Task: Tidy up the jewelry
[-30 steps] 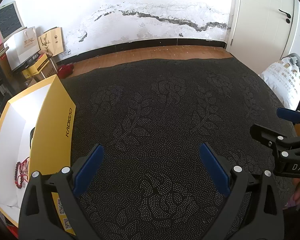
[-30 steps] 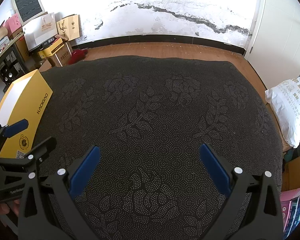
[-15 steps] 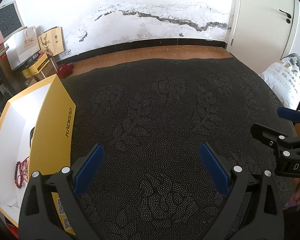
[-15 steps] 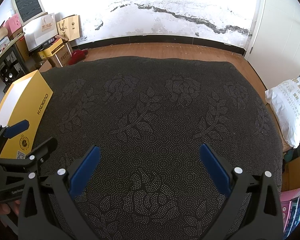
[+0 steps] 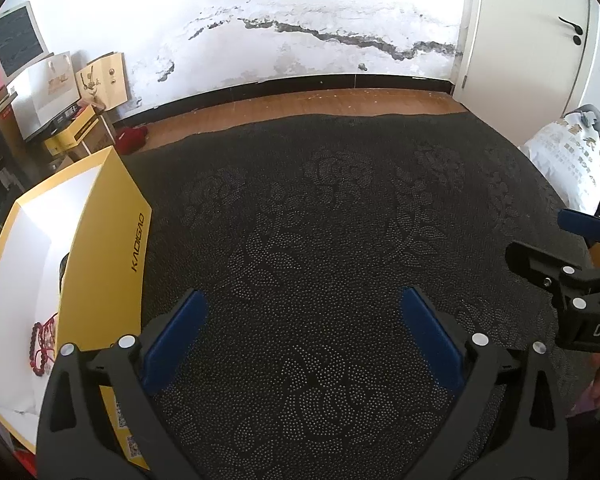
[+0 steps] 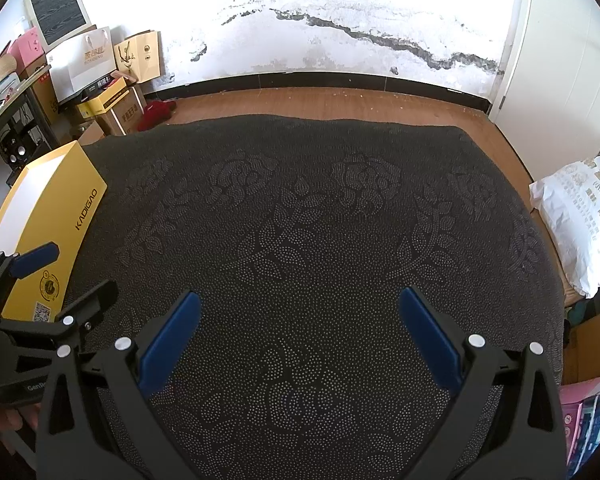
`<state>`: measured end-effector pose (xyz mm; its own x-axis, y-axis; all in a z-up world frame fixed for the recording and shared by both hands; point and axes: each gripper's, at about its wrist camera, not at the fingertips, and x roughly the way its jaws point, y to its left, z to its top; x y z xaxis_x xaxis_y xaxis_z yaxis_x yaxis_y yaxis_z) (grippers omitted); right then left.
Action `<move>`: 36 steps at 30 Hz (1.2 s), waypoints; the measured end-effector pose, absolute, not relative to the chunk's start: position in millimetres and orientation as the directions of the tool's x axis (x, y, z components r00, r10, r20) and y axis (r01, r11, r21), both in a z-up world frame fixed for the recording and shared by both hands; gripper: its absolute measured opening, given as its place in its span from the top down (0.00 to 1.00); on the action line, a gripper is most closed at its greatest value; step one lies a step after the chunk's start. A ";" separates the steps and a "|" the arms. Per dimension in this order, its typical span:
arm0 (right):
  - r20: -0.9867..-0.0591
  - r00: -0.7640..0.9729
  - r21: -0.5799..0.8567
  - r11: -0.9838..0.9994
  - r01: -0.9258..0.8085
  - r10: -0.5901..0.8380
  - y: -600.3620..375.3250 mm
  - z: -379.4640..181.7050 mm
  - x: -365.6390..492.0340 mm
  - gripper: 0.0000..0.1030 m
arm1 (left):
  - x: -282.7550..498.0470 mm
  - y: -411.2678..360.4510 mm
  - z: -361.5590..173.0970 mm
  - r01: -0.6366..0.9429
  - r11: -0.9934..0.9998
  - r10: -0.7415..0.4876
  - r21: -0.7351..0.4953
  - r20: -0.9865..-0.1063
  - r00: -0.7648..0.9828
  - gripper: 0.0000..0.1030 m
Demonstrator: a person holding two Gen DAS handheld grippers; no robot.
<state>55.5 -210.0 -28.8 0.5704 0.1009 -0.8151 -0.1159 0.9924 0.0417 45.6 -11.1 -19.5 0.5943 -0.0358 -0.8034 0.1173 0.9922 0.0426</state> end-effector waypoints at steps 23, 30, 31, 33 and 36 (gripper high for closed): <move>-0.811 0.576 0.041 0.992 -0.117 0.102 -210.6 -26.8 54.3 0.07 | 48.4 -5.1 -24.3 0.085 0.996 -0.042 0.006 -0.829 0.558 0.06; -0.811 0.576 0.041 0.992 -0.119 0.102 -210.3 -27.0 54.3 0.07 | 50.4 -0.4 -23.5 0.068 0.997 -0.067 -0.036 -0.828 0.557 0.06; -0.811 0.576 0.041 0.992 -0.119 0.103 -210.3 -27.1 54.4 0.07 | 49.9 -0.5 -23.9 0.068 0.997 -0.067 -0.035 -0.829 0.556 0.06; -0.811 0.576 0.041 0.992 -0.119 0.103 -210.4 -27.3 54.6 0.07 | 51.0 0.5 -25.0 0.063 0.997 -0.066 -0.037 -0.832 0.550 0.06; -0.810 0.577 0.041 0.992 -0.120 0.103 -209.8 -27.2 54.5 0.07 | 51.8 -0.4 -26.7 0.071 0.997 -0.067 -0.034 -0.838 0.541 0.06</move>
<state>54.5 -209.8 -27.2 0.5769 0.1029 -0.8103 -0.1198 0.9920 0.0407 51.8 -0.4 -26.7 0.5414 -0.0675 -0.8381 0.0709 0.9969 -0.0344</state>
